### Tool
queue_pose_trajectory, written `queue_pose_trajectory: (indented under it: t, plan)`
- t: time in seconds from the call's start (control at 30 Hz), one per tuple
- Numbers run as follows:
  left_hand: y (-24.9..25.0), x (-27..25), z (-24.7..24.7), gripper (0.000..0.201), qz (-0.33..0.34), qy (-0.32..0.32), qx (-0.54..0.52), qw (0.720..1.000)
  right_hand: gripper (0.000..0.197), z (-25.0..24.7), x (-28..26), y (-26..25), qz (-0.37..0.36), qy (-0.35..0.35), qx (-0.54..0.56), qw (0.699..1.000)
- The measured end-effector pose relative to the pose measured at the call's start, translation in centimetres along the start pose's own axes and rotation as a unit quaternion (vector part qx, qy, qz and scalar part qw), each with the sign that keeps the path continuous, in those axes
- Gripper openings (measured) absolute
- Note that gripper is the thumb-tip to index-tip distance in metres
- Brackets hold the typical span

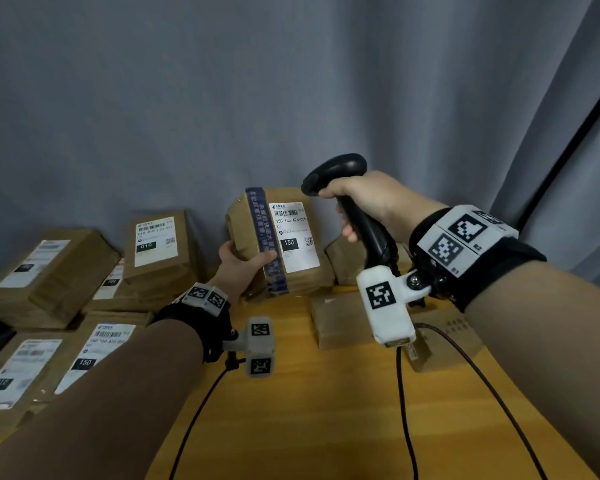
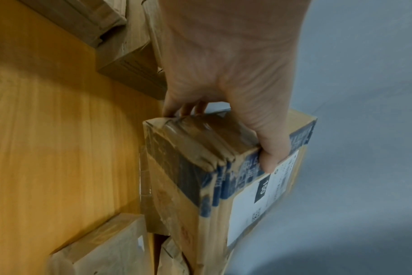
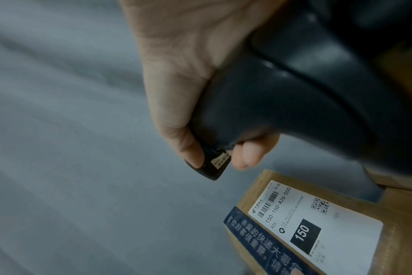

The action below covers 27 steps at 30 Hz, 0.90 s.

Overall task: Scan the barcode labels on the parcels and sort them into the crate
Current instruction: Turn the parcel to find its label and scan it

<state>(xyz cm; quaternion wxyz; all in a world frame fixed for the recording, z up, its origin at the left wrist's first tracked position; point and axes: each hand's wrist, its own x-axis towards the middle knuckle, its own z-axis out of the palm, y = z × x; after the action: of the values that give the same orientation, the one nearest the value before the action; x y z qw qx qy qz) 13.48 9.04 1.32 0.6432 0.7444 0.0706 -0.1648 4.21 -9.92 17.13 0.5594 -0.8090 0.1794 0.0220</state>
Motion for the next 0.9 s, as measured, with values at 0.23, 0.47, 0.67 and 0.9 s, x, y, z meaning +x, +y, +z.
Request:
queue_pose_trajectory:
  t: [0.23,0.47,0.67,0.9]
  plan:
    - [0.3,-0.8,0.2,0.095,0.009,-0.005,0.003,1.0,0.029,-0.1,-0.5,-0.3,-0.014,-0.008,0.014,1.0]
    - [0.5,-2.8,0.0,0.083,0.018,-0.005,-0.038,0.999,0.022,1.3,-0.5,3.7,-0.076,0.051,0.097,0.991]
    - [1.1,-5.7,-2.4,0.073,0.034,0.007,-0.108,0.994,0.023,4.3,-0.3,9.6,-0.041,0.056,0.148,0.987]
    - [1.4,-6.7,-9.8,0.053,0.068,0.027,-0.11,0.991,0.029,10.4,-1.2,7.3,-0.095,-0.004,0.2,0.975]
